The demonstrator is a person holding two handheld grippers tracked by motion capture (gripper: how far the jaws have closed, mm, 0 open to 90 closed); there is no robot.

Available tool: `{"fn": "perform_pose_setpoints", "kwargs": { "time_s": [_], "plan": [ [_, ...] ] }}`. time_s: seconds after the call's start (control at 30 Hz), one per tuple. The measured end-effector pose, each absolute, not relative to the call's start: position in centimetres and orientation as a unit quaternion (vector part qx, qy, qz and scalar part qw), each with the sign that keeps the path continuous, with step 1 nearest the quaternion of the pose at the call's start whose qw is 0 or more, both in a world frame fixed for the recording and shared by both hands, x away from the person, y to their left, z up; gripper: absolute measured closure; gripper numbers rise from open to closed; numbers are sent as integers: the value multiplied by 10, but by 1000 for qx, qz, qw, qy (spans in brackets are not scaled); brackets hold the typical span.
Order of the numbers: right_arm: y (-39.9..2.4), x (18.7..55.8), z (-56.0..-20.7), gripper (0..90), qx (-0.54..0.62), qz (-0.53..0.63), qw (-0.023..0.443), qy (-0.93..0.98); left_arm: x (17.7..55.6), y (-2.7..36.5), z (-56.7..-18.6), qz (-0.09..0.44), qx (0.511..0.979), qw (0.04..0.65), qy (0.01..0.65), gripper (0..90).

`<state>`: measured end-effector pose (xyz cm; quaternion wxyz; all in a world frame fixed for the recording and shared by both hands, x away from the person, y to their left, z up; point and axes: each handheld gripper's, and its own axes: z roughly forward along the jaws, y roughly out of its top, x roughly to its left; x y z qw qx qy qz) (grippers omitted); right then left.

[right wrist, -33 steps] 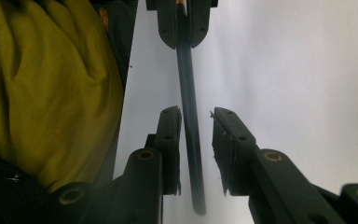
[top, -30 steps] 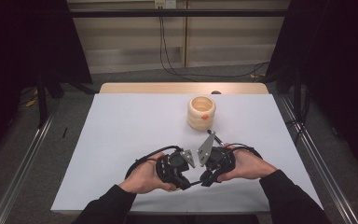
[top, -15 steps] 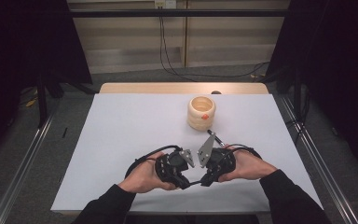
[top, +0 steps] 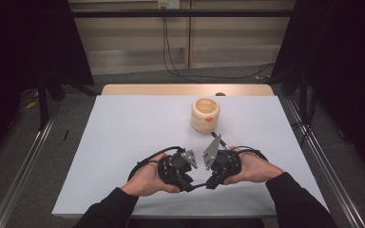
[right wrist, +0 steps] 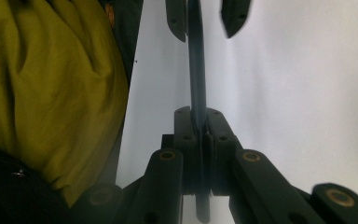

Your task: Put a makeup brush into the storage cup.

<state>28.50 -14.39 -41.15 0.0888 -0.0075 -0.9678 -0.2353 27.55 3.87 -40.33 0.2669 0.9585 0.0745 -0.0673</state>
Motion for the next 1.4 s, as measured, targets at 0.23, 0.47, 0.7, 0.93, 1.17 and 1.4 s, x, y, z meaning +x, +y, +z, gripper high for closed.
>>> {"fn": "perform_pose_setpoints", "kwargs": {
  "time_s": [0.23, 0.47, 0.7, 0.93, 1.17, 1.4],
  "plan": [
    [-149, 285, -408, 853, -24, -231, 90, -968, 277, 41, -400, -55, 955, 279, 79, 506],
    [-150, 286, -408, 853, -26, -232, 89, -968, 279, 41, -399, -43, 954, 283, 88, 275],
    [-152, 287, -406, 852, -36, -233, 83, -968, 283, 44, -398, -33, 947, 299, 111, 72],
    [-155, 288, -406, 853, -44, -238, 80, -967, 284, 57, -394, -22, 937, 328, 121, 42],
    [-156, 289, -406, 852, -60, -239, 80, -966, 286, 75, -396, 10, 915, 370, 161, 41],
    [-158, 290, -405, 852, -61, -250, 70, -964, 281, 87, -395, 26, 895, 409, 175, 35]
  ]
}}
